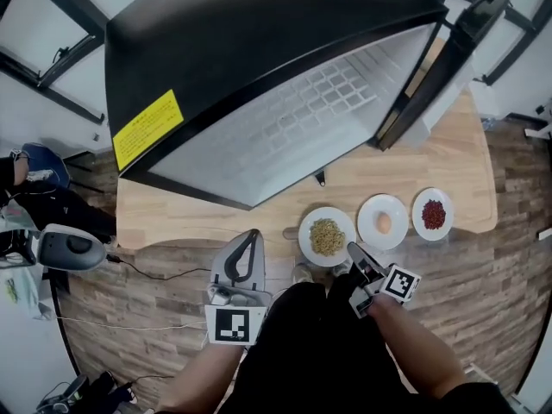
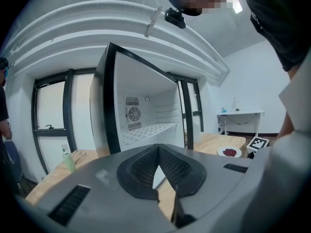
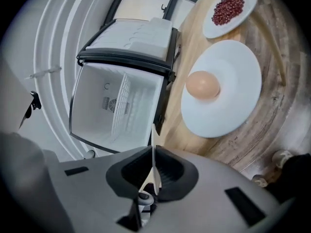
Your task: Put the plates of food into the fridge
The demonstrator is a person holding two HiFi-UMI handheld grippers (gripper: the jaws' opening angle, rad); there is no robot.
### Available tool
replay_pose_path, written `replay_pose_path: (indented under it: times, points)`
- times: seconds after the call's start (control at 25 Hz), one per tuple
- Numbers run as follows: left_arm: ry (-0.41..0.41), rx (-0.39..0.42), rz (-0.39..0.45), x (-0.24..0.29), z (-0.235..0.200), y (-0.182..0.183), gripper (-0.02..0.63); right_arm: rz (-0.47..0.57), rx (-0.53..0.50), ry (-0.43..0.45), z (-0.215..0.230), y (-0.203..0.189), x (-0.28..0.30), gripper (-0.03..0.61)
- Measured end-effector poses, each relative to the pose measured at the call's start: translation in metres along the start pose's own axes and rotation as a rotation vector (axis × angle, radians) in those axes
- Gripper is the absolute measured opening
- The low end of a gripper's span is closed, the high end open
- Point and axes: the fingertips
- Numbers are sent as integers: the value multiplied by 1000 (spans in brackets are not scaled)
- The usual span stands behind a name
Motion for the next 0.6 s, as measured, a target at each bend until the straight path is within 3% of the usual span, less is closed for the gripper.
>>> replay_pose_path:
  times: [0.6]
  points:
    - [135,-8,28,-27,-33,41,5,-49,-37,97,-97,42,6,37]
Point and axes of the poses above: the fingertips, and each gripper's own axes: x forward along the fingers, z to its right, y out of its top, and after that the axes turned 7 degrees about x, right-handed
